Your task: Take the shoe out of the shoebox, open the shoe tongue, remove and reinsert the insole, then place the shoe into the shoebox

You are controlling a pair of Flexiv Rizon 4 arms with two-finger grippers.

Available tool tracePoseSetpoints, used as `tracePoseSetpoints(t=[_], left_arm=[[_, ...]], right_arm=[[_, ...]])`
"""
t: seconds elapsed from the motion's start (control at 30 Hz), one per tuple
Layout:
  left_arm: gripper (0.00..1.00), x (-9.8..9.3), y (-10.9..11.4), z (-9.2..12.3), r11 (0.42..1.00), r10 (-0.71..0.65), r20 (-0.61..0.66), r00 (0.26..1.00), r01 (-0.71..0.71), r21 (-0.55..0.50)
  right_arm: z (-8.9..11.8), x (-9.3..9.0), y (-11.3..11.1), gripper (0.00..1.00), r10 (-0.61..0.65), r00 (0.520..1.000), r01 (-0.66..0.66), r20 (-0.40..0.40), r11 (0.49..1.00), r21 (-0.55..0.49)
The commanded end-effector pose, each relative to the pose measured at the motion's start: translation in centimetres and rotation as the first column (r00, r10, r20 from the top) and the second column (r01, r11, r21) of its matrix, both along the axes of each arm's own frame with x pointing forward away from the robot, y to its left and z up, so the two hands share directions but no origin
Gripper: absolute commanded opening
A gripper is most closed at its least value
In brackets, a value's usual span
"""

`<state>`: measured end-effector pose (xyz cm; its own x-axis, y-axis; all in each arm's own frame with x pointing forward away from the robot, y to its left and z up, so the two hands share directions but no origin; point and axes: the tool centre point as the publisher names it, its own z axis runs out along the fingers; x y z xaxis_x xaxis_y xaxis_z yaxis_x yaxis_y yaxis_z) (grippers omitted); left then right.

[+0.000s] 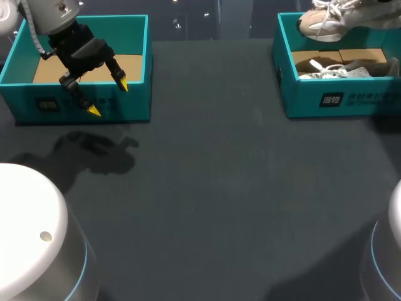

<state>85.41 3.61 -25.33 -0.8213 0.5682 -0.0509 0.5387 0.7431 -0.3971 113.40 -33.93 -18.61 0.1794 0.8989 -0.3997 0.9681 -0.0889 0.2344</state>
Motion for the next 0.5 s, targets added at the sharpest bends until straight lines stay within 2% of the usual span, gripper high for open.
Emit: tracePoseSetpoints(t=[0.03,0.13,0.5], left_arm=[[1.0,0.0,0.0,0.0,1.0,-0.001,0.0,1.0,0.001,0.002],[1.0,0.0,0.0,0.0,1.0,-0.001,0.0,1.0,0.001,0.002],[1.0,0.0,0.0,0.0,1.0,-0.001,0.0,1.0,0.001,0.002]], right_arm=[[-1.7,0.4,0.0,0.0,-0.016,1.0,0.016,0.008,0.999,-0.04],[-2.7,0.5,-0.1,0.0,-0.03,1.0,0.03,0.003,0.999,-0.031],[-3.9,0.1,1.1,0.0,-0.038,0.999,0.039,0.022,0.998,-0.043]])
